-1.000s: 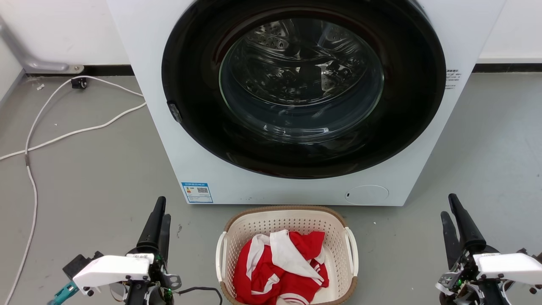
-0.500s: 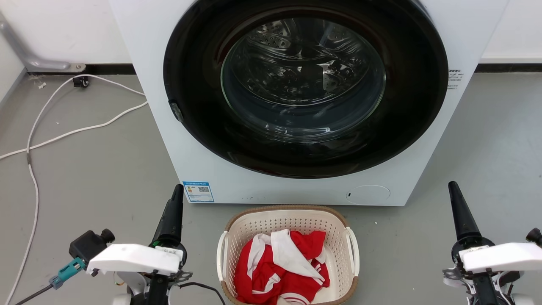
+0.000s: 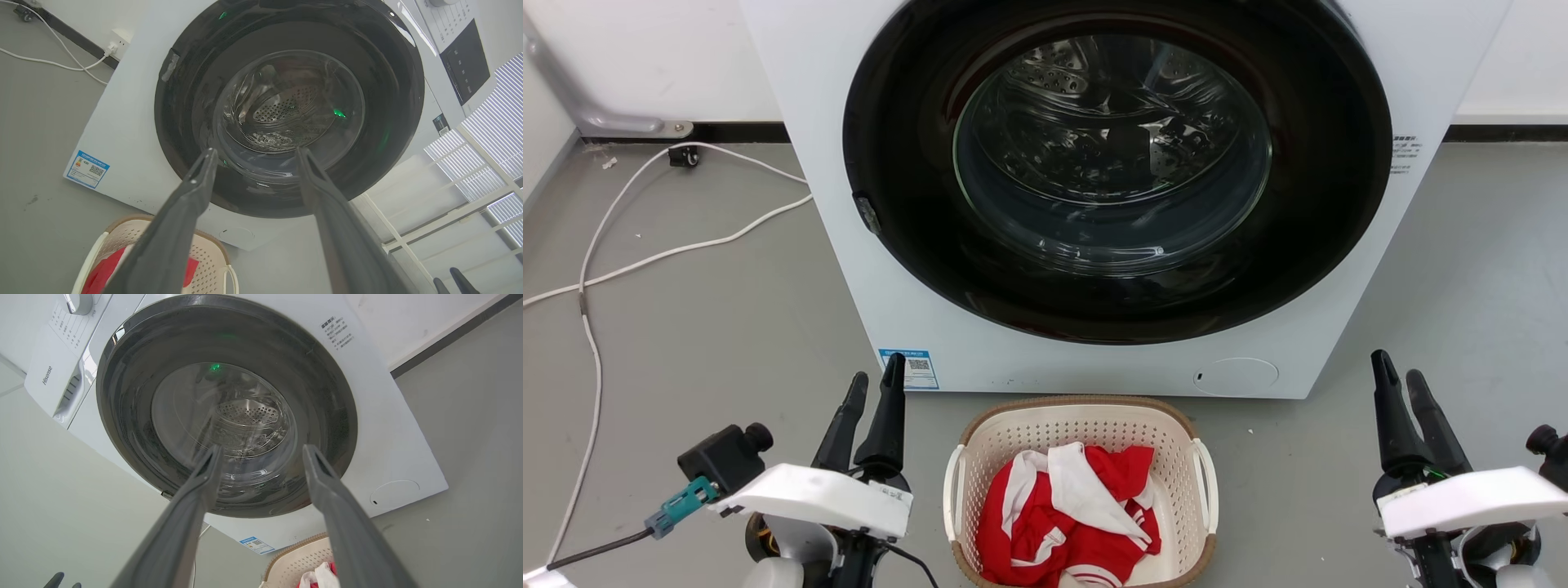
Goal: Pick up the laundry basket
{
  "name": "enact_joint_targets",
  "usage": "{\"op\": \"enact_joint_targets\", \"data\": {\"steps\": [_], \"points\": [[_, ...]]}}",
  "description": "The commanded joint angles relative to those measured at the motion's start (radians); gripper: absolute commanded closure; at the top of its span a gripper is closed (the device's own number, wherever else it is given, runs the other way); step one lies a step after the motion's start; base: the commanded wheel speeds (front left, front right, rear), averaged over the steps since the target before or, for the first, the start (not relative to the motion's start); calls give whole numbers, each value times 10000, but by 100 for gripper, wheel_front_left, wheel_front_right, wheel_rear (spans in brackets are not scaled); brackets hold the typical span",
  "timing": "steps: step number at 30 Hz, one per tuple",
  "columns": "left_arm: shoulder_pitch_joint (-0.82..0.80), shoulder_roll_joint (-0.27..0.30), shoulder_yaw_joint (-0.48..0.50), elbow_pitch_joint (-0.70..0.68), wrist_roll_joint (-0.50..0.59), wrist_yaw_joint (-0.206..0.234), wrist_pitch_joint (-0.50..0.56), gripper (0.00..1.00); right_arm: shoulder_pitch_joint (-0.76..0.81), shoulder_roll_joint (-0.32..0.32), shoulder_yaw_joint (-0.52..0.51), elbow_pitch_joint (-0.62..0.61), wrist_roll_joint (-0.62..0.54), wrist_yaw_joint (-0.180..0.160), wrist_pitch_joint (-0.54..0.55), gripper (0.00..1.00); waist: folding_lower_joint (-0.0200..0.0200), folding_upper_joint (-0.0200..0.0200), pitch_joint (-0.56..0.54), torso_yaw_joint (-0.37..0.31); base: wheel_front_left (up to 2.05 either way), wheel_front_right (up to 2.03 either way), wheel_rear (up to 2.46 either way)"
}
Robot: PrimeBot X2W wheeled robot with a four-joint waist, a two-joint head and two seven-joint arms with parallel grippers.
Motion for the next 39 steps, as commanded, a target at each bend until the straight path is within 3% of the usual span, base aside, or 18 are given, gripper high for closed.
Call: {"op": "enact_joint_targets", "data": {"steps": [1, 18, 39], "points": [[-221, 80, -71, -118, 377, -37, -94, 0, -16, 5, 21, -216, -387, 13, -45, 0, -1, 0, -1, 6, 0, 0, 0], [-336, 293, -691, 208, 2993, 124, -606, 0, 390, 40, 113, -724, -2813, 16, 314, 0, -1, 0, -11, 57, 0, 0, 0], [-597, 571, -1338, 517, 5191, 614, -1136, 0, 867, 44, -29, -1393, -4920, 21, 549, 0, -1, 0, -4, 76, 0, 0, 0]]}}
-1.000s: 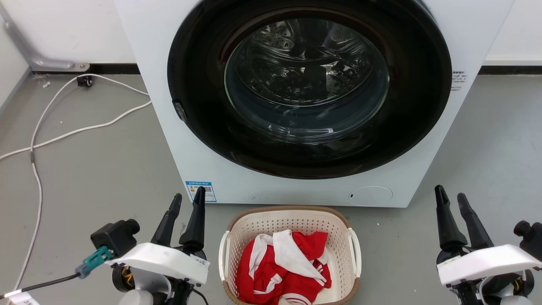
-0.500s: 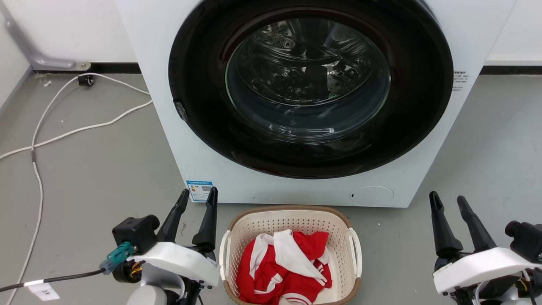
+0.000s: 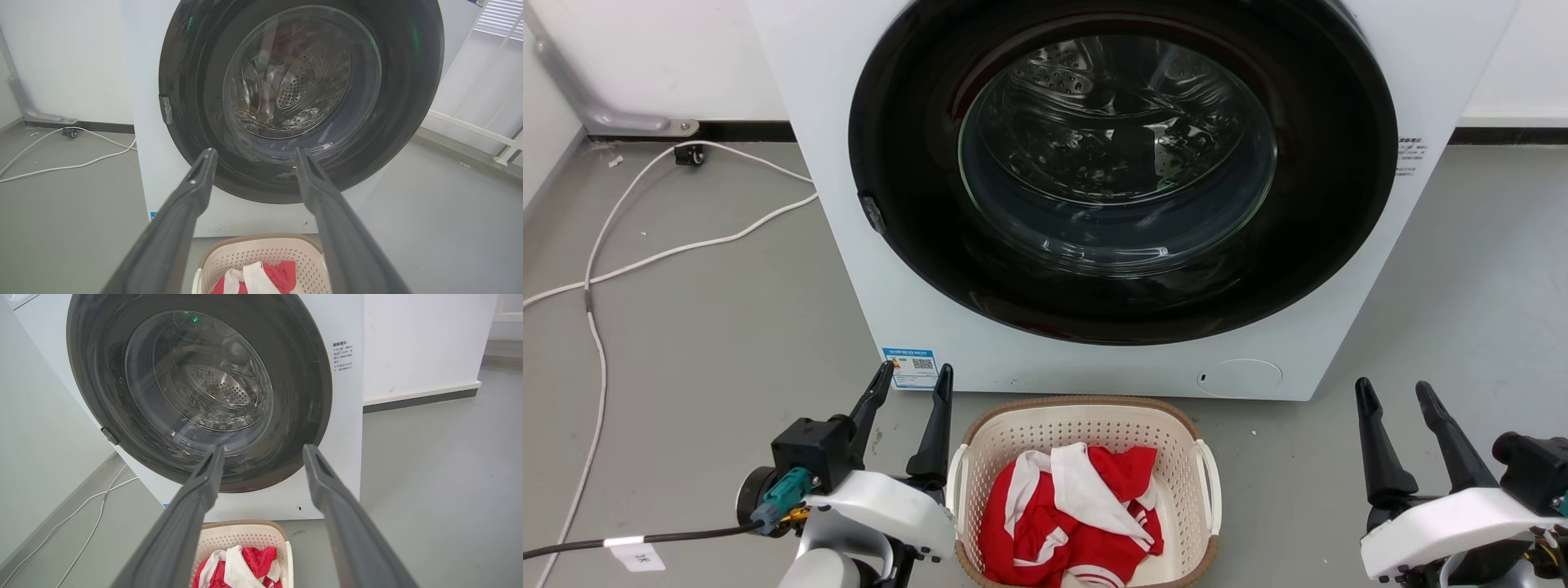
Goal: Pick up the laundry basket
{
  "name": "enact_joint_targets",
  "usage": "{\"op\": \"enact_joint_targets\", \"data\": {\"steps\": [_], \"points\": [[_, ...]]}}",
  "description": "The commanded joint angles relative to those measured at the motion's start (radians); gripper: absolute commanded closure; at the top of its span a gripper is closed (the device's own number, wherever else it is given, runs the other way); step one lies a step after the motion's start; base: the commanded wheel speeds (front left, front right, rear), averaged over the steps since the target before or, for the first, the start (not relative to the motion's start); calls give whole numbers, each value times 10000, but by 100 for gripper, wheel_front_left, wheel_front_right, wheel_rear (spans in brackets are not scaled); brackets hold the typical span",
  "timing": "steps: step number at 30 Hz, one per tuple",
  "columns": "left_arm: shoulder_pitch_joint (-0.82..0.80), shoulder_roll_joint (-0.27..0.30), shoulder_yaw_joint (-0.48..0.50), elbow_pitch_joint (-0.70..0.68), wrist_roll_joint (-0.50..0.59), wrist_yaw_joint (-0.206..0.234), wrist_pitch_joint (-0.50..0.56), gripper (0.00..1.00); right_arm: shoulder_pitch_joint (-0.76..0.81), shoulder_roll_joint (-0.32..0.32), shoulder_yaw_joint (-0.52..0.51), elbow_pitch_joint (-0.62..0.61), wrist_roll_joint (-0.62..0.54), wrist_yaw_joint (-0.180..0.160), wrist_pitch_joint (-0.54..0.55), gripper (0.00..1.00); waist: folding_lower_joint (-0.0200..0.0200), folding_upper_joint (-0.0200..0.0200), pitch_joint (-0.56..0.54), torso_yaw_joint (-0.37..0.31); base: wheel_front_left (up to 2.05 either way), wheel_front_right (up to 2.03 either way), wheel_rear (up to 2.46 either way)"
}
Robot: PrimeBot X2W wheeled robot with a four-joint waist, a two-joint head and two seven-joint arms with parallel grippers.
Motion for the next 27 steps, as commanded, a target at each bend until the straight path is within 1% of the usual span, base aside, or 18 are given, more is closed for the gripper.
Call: {"op": "enact_joint_targets", "data": {"steps": [1, 12, 27], "points": [[-244, 78, -72, -26, 265, 61, -98, 0, 80, 3, -10, -164, -286, 19, -4, 0, 0, 0, -1, 3, 0, 0, 0], [-288, 112, -292, 120, 1149, 224, -331, 0, 258, 5, -71, -328, -1120, 21, 14, 0, 0, 0, -14, 58, 0, 0, 0], [-250, 12, -325, 253, 1922, 80, -613, 0, 472, 7, -147, -454, -1941, 21, -54, 0, 0, 0, -21, 88, 0, 0, 0]]}}
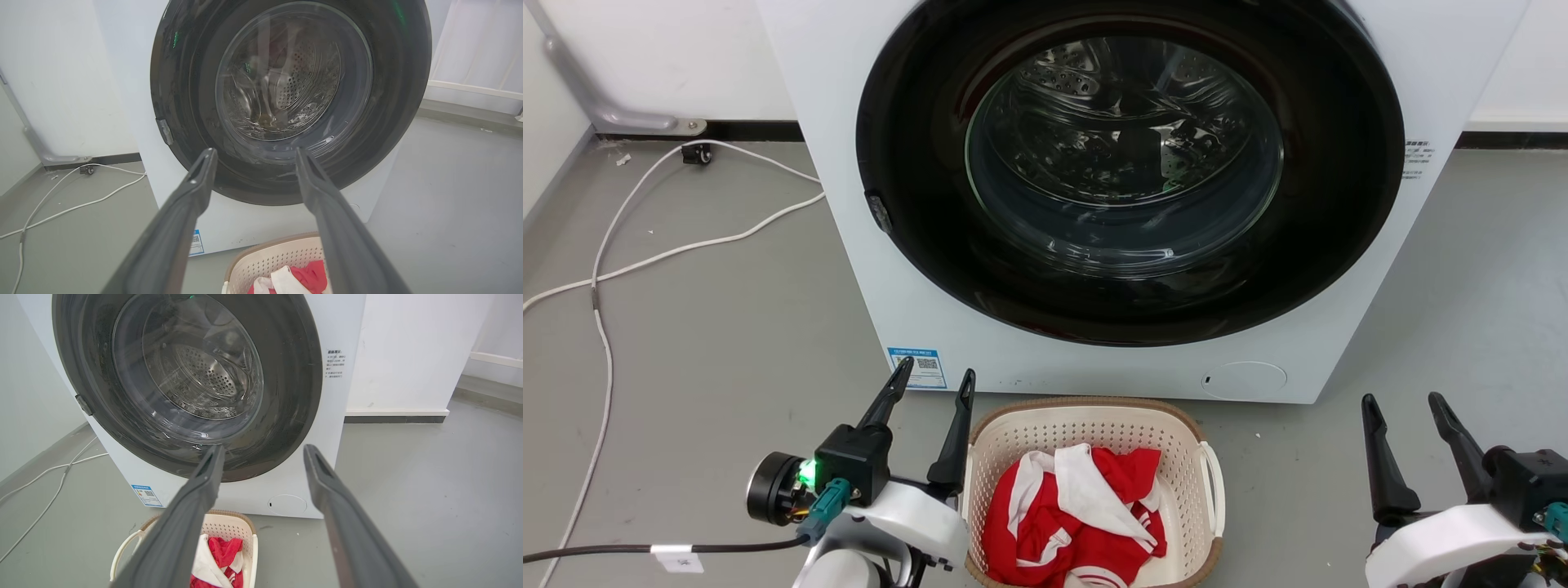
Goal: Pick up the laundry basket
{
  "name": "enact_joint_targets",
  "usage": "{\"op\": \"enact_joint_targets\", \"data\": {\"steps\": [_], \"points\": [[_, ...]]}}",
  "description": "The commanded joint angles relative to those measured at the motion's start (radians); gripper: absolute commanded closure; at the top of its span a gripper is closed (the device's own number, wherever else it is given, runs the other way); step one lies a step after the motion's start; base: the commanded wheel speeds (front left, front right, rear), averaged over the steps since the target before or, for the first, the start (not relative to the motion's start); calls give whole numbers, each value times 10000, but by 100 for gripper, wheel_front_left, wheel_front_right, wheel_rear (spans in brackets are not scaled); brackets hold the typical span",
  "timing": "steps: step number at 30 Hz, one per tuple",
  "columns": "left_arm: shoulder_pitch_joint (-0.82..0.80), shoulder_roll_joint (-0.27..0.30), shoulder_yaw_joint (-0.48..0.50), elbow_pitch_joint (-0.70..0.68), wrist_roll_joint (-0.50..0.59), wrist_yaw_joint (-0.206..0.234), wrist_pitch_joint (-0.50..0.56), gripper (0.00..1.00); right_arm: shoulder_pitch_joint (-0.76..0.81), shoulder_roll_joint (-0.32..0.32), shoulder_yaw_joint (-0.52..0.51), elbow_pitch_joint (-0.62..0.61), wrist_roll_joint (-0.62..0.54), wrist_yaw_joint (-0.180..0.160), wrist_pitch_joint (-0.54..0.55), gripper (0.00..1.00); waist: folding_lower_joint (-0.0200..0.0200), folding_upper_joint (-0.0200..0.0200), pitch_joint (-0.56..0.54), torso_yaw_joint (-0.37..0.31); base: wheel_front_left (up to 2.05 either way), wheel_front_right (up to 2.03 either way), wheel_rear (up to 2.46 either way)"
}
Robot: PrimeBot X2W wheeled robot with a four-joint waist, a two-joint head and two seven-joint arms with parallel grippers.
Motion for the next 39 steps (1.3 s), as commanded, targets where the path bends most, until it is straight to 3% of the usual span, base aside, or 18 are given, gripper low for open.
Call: {"op": "enact_joint_targets", "data": {"steps": [1, 11, 23, 39], "points": [[-126, 10, -6, -7, 152, -10, -91, 0, 87, 8, -12, -99, -147, 15, -65, 0, -1, 0, -5, -3, 0, 0, 0], [-36, -112, 129, 46, 652, -175, -273, 0, 196, 9, -69, -87, -428, 8, -230, 0, -1, 0, -10, 3, 0, 0, 0], [83, -310, 500, 198, 359, -510, -327, 0, 130, 10, -123, 129, -30, 9, -301, 0, -1, 0, 16, -17, 0, 0, 0], [-489, -400, 763, 489, 502, -634, -324, 0, -411, 10, -253, 565, -15, 9, -492, 0, -1, 0, 491, -41, 0, 0, 0]]}}
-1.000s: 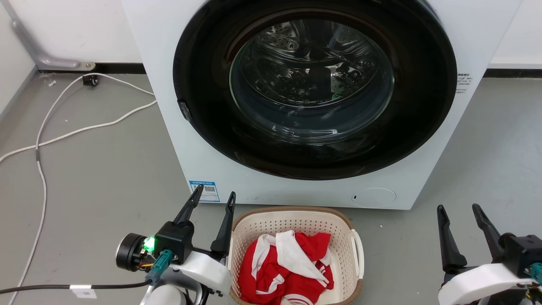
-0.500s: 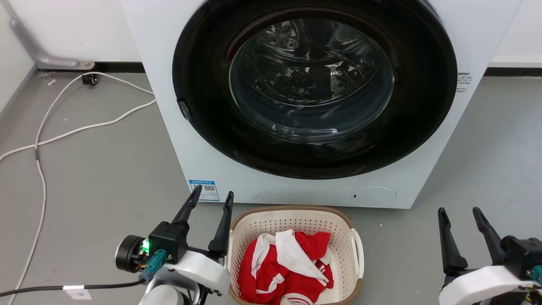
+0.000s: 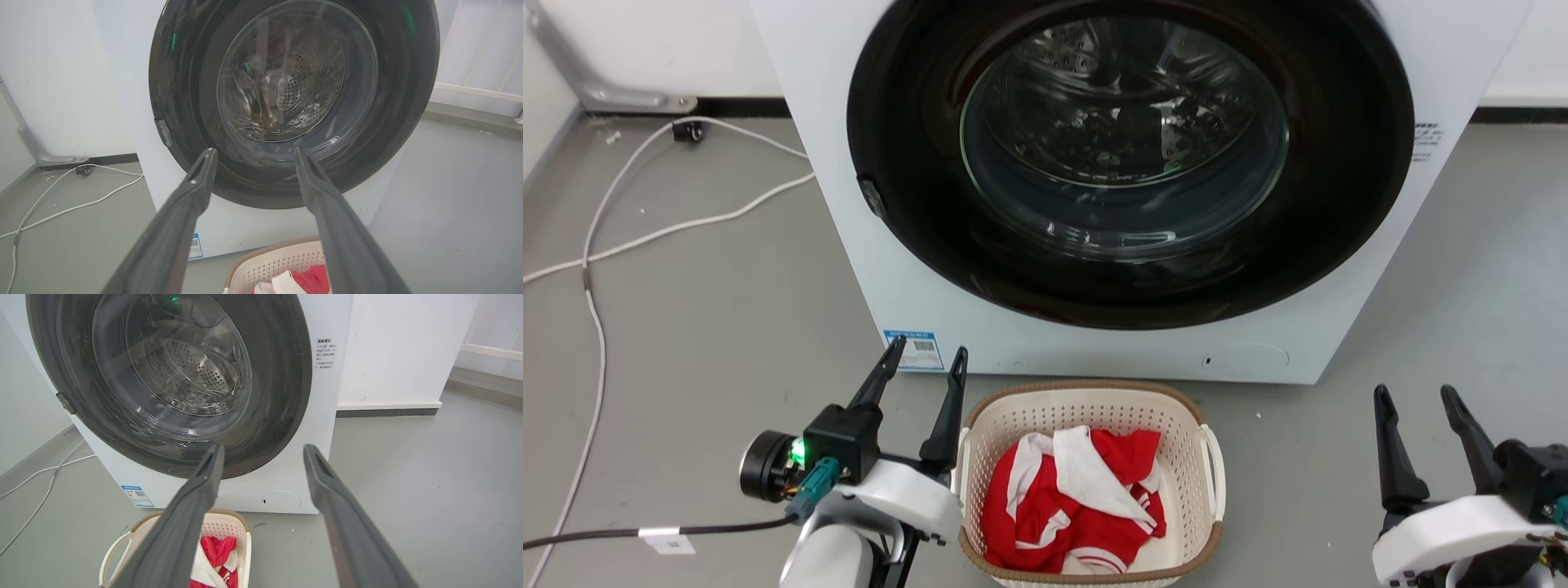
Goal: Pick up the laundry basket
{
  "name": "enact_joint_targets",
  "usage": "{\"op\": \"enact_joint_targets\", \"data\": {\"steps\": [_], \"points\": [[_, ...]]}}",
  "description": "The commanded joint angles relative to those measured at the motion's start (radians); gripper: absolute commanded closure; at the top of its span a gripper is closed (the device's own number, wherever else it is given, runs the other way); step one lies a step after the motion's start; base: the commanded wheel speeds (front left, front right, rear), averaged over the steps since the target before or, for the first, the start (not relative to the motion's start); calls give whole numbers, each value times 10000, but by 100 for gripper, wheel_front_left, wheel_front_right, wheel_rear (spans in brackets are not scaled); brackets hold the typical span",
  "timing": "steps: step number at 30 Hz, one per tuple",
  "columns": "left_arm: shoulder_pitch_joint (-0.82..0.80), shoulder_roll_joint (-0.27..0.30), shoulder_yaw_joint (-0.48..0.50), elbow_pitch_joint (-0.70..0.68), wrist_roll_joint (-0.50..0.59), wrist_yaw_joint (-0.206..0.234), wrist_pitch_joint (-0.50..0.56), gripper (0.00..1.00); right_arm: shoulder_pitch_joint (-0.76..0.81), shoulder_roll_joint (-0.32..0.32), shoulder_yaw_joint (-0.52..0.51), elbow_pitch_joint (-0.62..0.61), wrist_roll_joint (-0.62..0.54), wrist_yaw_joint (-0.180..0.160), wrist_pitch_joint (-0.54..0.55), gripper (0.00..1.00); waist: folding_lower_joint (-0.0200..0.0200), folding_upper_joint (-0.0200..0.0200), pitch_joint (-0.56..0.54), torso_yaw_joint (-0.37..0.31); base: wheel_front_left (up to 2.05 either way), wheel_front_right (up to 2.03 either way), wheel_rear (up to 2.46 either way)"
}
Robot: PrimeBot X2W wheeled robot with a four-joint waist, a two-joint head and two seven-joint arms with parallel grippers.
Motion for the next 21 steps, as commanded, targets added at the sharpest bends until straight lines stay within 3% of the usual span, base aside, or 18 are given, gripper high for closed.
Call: {"op": "enact_joint_targets", "data": {"steps": [1, 10, 21], "points": [[-200, -18, 36, 58, 40, -16, -33, 0, -241, 10, -26, 50, -9, -3, -12, 0, 0, 0, 254, -19, 0, 0, 0], [-1660, 5, 97, 1173, -95, -55, -33, 0, -1553, 12, -79, 971, 21, -3, 63, 0, 0, 0, 1986, -159, 0, 0, 0], [-3474, 486, -275, 3919, -736, -80, -33, 0, -3464, 10, 391, 3597, 169, -3, -87, 0, 0, 0, 4118, -440, 0, 0, 0]]}}
